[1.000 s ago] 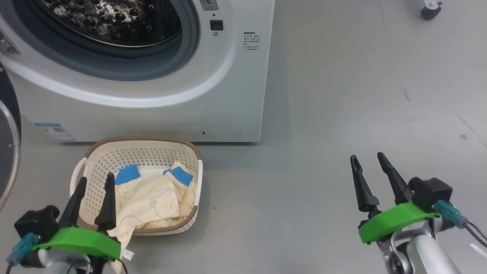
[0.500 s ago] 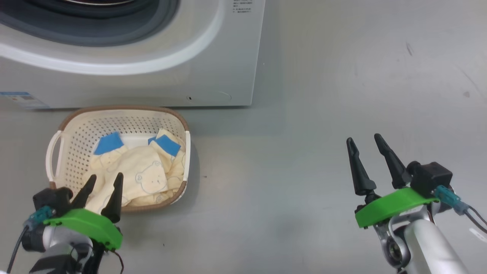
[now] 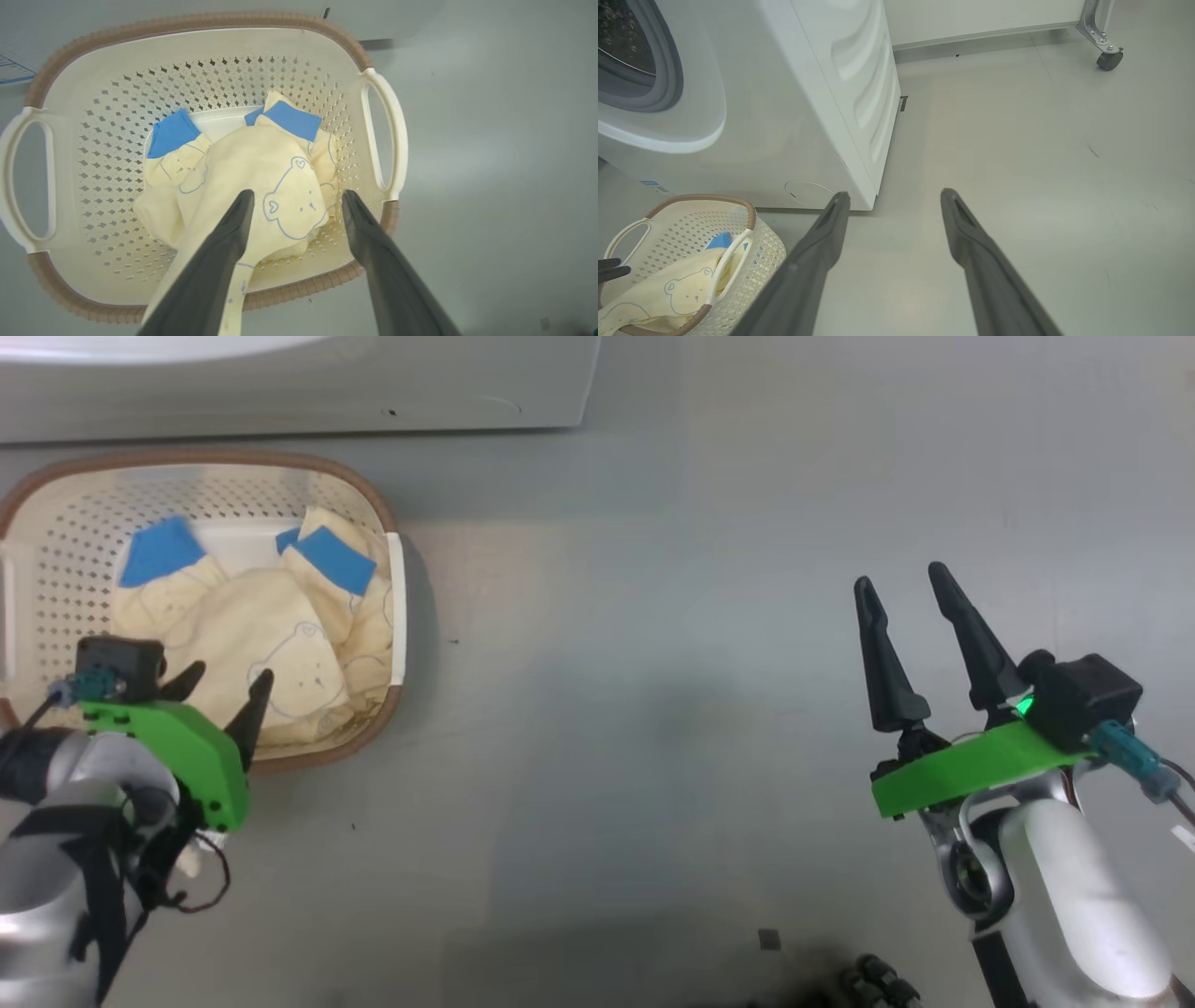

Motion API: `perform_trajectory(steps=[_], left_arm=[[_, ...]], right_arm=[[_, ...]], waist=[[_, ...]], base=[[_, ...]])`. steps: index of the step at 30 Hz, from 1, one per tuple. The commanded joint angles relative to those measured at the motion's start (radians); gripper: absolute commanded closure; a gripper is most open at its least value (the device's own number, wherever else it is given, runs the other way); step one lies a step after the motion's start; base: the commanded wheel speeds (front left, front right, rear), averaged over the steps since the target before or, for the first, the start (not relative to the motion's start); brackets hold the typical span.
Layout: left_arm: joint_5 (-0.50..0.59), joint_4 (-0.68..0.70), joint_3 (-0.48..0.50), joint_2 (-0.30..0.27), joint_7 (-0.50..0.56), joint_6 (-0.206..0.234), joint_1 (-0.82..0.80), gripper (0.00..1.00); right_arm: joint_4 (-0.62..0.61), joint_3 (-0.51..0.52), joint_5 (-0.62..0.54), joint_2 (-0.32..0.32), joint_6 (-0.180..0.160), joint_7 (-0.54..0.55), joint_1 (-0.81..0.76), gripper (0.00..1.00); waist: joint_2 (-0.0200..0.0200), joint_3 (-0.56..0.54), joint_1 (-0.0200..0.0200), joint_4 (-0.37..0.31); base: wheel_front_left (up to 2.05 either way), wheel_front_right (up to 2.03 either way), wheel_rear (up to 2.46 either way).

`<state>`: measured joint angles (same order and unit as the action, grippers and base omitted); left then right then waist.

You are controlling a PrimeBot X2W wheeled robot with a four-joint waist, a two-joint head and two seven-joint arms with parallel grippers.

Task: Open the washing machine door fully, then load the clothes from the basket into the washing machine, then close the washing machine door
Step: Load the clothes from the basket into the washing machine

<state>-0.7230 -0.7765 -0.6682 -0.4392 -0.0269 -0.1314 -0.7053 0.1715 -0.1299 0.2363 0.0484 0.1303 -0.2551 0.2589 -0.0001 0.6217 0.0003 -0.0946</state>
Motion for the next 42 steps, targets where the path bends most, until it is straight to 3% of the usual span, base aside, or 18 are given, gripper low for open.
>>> perform_trajectory(steps=[1,13,25,29,35,42], left_arm=[[-0.008,-0.013,0.013,-0.064,0.008,0.001,-0.031,0.0],[-0.061,-0.137,-0.299,-0.176,0.106,0.001,-0.235,0.0],[-0.126,-0.202,-0.48,-0.227,0.132,0.001,-0.387,0.0],[-0.132,-0.283,-0.502,-0.216,0.166,0.001,-0.434,0.0],[-0.134,-0.414,-0.512,-0.156,0.216,0.005,-0.469,0.0],[-0.158,-0.478,-0.504,-0.112,0.276,0.012,-0.476,0.0]], right_arm=[[-0.034,-0.019,0.0,0.002,0.0,-0.007,0.003,0.0],[-0.079,-0.052,0.058,0.002,0.0,-0.007,0.032,0.0],[-0.113,-0.07,0.087,0.002,0.0,-0.007,0.036,0.0],[-0.128,-0.077,0.093,0.002,0.0,-0.007,0.037,0.0],[-0.136,-0.082,0.095,0.002,0.0,-0.007,0.023,0.0],[-0.149,-0.089,0.093,0.002,0.0,-0.007,0.005,0.0]], waist=[[0.0001,0.074,-0.0003,-0.032],[0.0001,0.199,-0.0003,-0.108],[0.0001,0.296,-0.0003,-0.154],[0.0001,0.334,-0.0003,-0.161],[0.0001,0.36,-0.0003,-0.16],[0.0001,0.375,-0.0003,-0.157]], base=[[0.0,0.0,0.0],[0.0,0.0,0.0],[0.0,0.0,0.0],[0.0,0.0,0.0],[0.0,0.0,0.0],[0.04,0.04,0.04]])
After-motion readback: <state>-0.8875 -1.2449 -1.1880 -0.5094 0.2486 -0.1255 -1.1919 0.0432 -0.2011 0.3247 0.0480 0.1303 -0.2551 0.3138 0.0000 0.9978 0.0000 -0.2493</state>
